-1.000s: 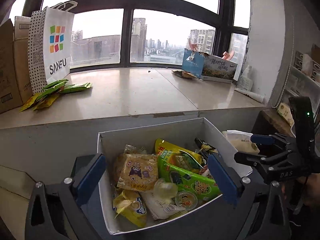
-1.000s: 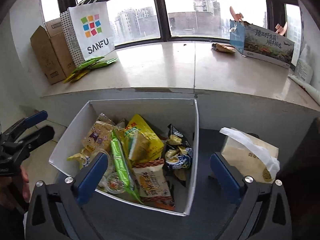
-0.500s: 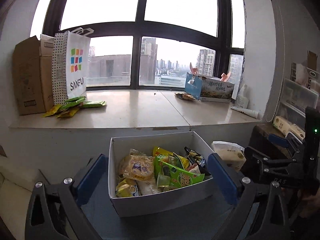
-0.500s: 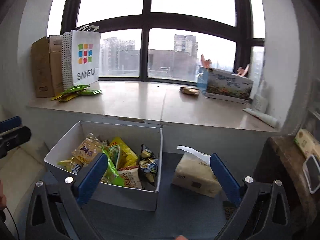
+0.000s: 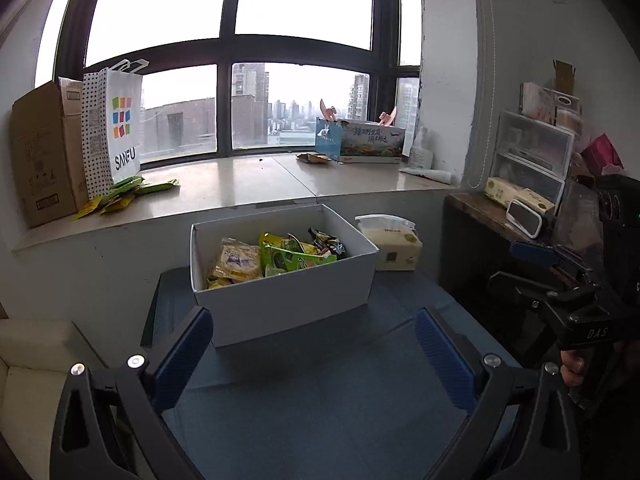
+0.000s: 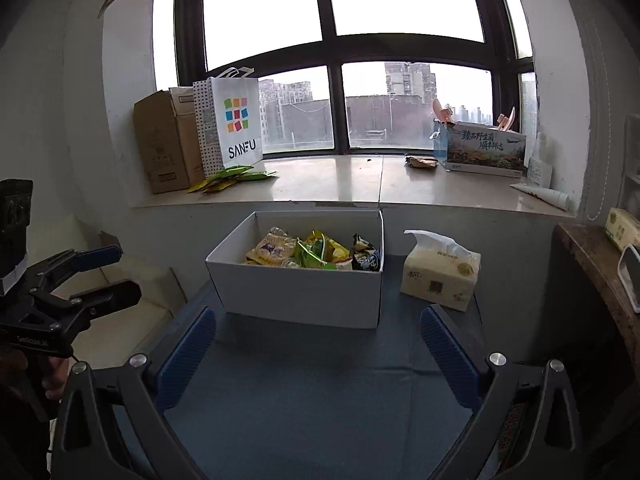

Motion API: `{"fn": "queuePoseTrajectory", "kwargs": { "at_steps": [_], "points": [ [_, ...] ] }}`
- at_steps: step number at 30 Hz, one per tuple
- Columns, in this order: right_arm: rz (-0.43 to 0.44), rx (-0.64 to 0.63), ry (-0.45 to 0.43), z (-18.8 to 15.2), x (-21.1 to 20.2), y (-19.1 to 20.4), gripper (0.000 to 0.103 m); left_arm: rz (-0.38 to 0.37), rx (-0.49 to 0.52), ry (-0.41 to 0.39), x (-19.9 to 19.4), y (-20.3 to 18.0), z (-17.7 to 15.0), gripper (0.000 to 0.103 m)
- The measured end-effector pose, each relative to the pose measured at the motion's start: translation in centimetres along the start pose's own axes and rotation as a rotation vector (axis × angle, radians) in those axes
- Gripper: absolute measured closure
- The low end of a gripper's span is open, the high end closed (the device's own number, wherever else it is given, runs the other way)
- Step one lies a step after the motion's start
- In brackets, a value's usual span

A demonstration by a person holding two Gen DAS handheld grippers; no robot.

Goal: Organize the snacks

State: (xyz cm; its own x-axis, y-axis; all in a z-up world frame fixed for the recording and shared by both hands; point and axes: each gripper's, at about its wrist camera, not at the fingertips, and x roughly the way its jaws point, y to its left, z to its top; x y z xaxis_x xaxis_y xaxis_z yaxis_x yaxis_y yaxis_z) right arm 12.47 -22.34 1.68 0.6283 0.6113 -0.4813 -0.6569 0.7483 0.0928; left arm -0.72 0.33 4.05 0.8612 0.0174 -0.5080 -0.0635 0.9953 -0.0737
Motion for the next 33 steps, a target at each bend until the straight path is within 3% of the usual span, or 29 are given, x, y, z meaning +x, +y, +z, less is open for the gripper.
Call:
{"fn": "queuePoseTrajectory", "kwargs": {
  "at_steps": [5, 10, 33],
  "points": [
    [-0.021, 0.074, 0.003, -2.1, -2.2, 0.1, 0.0, -0.056, -0.063, 0.025, -1.5, -0.8, -1.6, 0.0],
    [-0.07, 0.026, 0.009, -2.5, -2.4, 0.7, 0.0, -0.043, -0.048, 0.028, -1.4, -1.2, -1.2, 0.0],
    [-0.1, 0.013, 0.01, -2.5, -2.3, 0.6, 0.0, -0.018, -0.032, 0.046, -0.7, -0.8, -1.1, 0.0]
  ]
}}
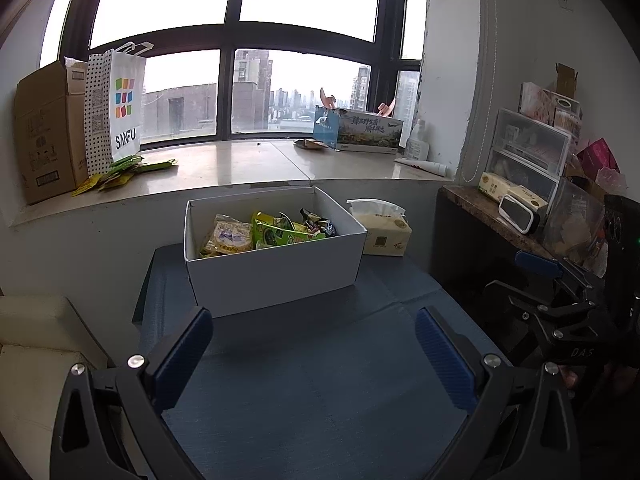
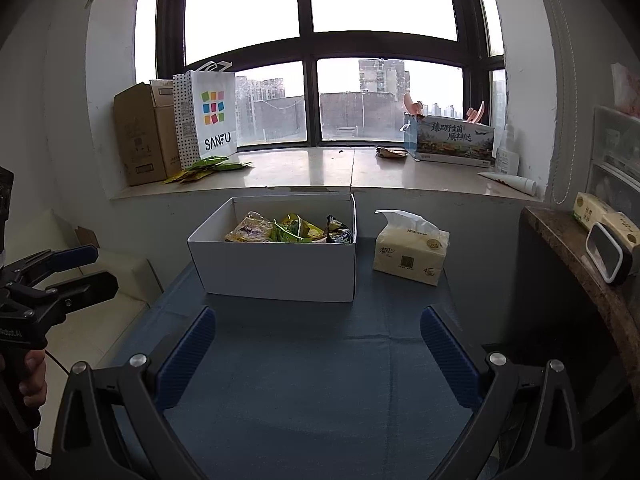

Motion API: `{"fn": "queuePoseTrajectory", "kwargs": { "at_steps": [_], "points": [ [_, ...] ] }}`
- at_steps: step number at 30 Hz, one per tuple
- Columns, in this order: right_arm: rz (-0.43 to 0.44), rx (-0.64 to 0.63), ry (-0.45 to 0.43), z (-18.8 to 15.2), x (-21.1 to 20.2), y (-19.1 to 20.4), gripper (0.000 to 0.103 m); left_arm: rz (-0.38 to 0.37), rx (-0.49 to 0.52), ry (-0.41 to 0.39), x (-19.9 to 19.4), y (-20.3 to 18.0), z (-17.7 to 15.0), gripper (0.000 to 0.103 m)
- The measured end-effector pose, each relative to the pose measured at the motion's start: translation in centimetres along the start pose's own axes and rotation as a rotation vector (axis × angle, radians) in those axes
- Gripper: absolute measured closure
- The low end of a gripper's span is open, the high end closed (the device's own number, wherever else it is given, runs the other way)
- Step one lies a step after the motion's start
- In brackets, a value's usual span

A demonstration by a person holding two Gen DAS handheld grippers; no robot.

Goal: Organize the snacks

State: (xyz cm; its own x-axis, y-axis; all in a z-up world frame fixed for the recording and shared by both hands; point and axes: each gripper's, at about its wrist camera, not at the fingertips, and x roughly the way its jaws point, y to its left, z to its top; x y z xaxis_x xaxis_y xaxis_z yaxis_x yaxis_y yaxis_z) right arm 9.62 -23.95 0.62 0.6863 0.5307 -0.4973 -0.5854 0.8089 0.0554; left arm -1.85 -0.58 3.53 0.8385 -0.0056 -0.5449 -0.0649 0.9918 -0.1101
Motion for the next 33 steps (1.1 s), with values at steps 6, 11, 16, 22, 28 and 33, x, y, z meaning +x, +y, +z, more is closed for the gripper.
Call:
{"fn": "queuePoseTrajectory", "kwargs": {
  "at_steps": [6, 11, 16, 22, 28, 33],
  "points": [
    [0.002, 0.007, 0.001, -0.01, -0.14, -0.11, 0.0, -0.003, 0.008, 0.003, 0.12, -0.17, -0.01, 0.0],
    [0.006, 0.017, 0.006, -0.05, 0.09, -0.4, 0.0, -0.004, 0.01, 0.005, 0.16, -0.23, 0.03, 0.0],
    [0.008, 0.021, 0.01, -0.09, 0.12, -0.37, 0.0, -0.007, 0.012, 0.007, 0.21, -0.32, 0.0, 0.0],
    [0.009, 0.019, 0.01, -0.04, 0.11, -0.34, 0.0, -0.009, 0.013, 0.004, 0.24, -0.45, -0.05, 0.0],
    [0.013, 0.015, 0.014, -0.09, 0.22, -0.23, 0.0, -0.006, 0.015, 0.006, 0.26, -0.42, -0.09, 0.0],
    [0.014, 0.017, 0.02, -0.16, 0.37, -0.29, 0.0, -0.01, 0.014, 0.01, 0.4, -0.47, -0.21, 0.0]
  ]
}}
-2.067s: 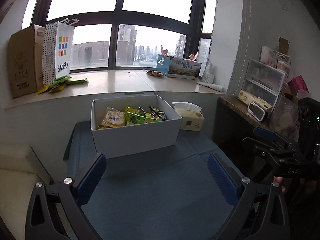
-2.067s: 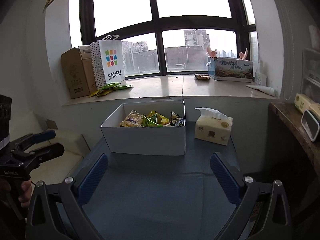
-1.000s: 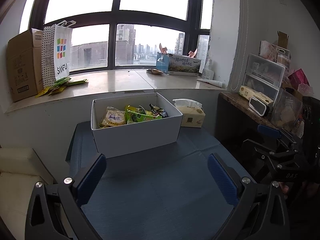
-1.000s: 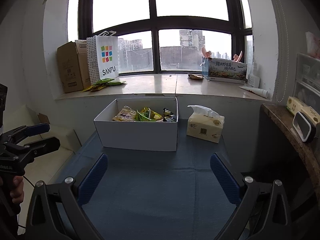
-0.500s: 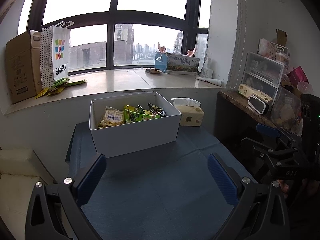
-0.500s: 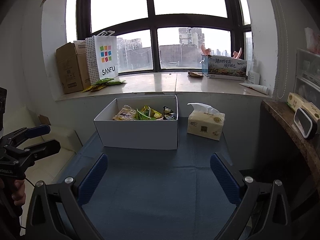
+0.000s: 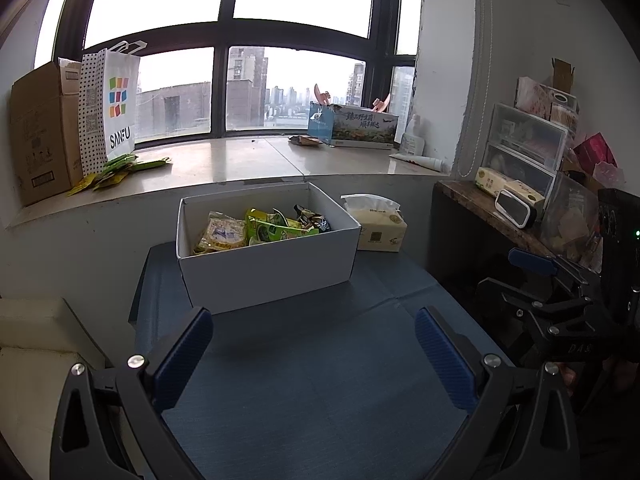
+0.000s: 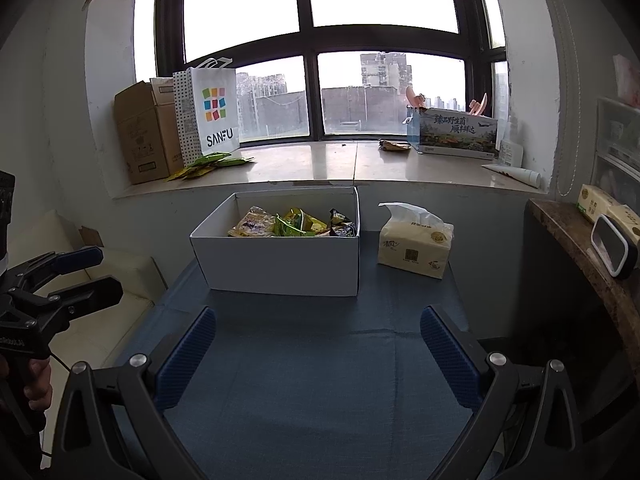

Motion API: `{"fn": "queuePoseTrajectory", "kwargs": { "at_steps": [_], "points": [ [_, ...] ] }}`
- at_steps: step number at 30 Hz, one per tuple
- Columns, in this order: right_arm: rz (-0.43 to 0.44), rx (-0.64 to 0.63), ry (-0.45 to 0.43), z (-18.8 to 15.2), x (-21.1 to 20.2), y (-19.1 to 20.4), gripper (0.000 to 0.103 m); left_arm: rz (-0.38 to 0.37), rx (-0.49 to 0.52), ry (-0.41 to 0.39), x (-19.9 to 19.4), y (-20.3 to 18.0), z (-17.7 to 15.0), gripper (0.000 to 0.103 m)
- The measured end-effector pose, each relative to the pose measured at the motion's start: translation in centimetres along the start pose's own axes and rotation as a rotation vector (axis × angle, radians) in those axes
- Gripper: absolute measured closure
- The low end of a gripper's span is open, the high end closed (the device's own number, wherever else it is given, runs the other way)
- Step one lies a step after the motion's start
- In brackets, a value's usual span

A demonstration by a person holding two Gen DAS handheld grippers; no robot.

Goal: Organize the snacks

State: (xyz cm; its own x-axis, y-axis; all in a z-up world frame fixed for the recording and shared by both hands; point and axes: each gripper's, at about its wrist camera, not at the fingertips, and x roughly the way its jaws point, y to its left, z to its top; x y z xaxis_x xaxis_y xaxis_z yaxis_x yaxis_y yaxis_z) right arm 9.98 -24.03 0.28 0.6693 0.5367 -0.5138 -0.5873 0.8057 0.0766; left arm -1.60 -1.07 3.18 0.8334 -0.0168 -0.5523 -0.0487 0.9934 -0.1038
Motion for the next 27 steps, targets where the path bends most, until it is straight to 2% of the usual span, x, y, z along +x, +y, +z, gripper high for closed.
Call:
{"fn": "queuePoseTrajectory", "kwargs": {
  "at_steps": [27],
  "points": [
    [-0.012, -0.004, -0.006, 0.22, -0.09, 0.2, 0.0, -0.008, 0.004, 0.008, 0.08, -0.26, -0.24, 0.0]
  ]
}}
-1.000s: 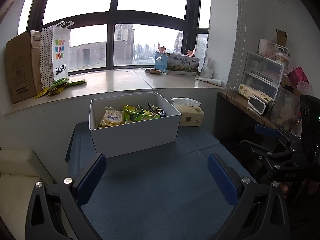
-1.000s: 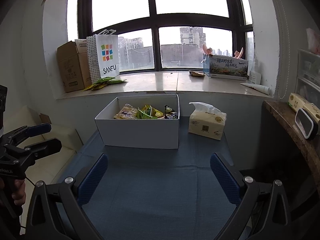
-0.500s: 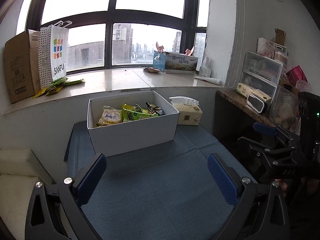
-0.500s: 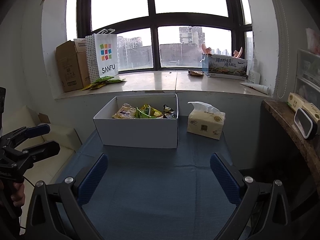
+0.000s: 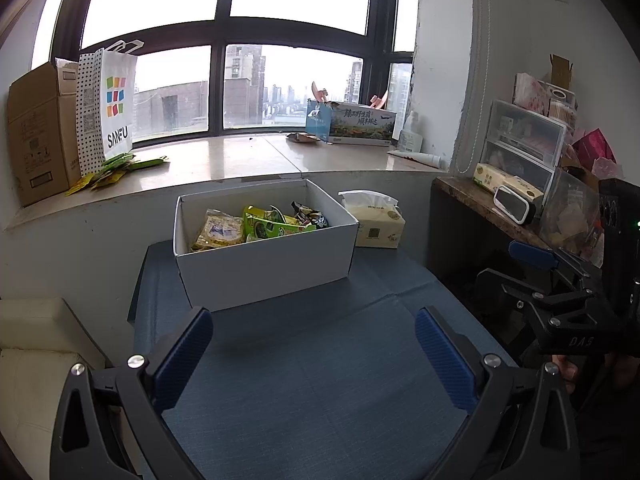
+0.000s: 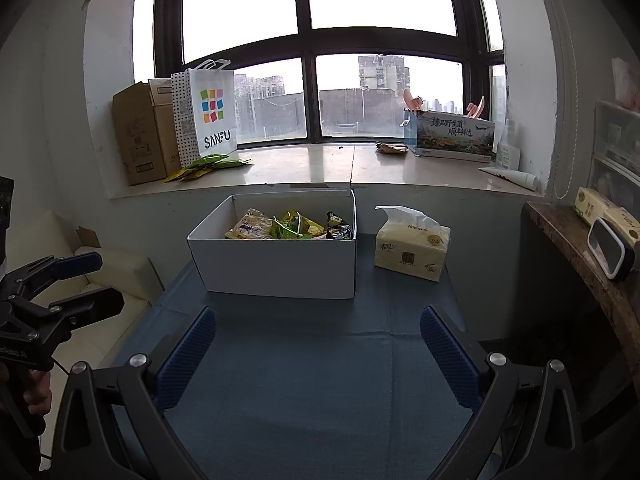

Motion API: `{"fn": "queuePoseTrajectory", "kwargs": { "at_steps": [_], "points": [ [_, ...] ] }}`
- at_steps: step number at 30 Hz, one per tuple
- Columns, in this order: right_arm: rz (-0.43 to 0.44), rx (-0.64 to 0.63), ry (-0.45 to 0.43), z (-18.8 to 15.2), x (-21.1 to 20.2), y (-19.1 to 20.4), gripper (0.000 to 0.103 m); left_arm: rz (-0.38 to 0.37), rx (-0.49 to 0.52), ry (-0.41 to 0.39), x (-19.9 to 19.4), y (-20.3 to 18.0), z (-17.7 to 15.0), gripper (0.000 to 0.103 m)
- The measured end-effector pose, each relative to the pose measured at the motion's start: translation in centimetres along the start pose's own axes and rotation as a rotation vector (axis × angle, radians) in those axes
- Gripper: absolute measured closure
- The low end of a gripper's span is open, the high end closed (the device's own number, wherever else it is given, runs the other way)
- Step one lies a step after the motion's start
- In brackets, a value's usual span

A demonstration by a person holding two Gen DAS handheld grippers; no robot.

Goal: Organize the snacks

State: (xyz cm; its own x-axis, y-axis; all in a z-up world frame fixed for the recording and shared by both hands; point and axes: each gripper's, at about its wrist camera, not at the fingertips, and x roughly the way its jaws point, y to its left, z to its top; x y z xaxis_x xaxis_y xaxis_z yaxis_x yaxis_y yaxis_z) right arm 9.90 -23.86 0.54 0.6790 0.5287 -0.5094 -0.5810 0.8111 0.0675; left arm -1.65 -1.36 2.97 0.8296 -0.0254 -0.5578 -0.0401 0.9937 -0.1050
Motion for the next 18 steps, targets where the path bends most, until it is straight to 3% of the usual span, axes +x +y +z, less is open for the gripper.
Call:
{"fn": "queuePoseTrajectory", "kwargs": {
  "at_steps": [18],
  "points": [
    [-0.002, 0.003, -0.002, -0.09, -0.02, -0.2, 0.0, -0.004, 0.018, 0.003, 0.13, -0.2, 0.09, 0.0]
  ]
}}
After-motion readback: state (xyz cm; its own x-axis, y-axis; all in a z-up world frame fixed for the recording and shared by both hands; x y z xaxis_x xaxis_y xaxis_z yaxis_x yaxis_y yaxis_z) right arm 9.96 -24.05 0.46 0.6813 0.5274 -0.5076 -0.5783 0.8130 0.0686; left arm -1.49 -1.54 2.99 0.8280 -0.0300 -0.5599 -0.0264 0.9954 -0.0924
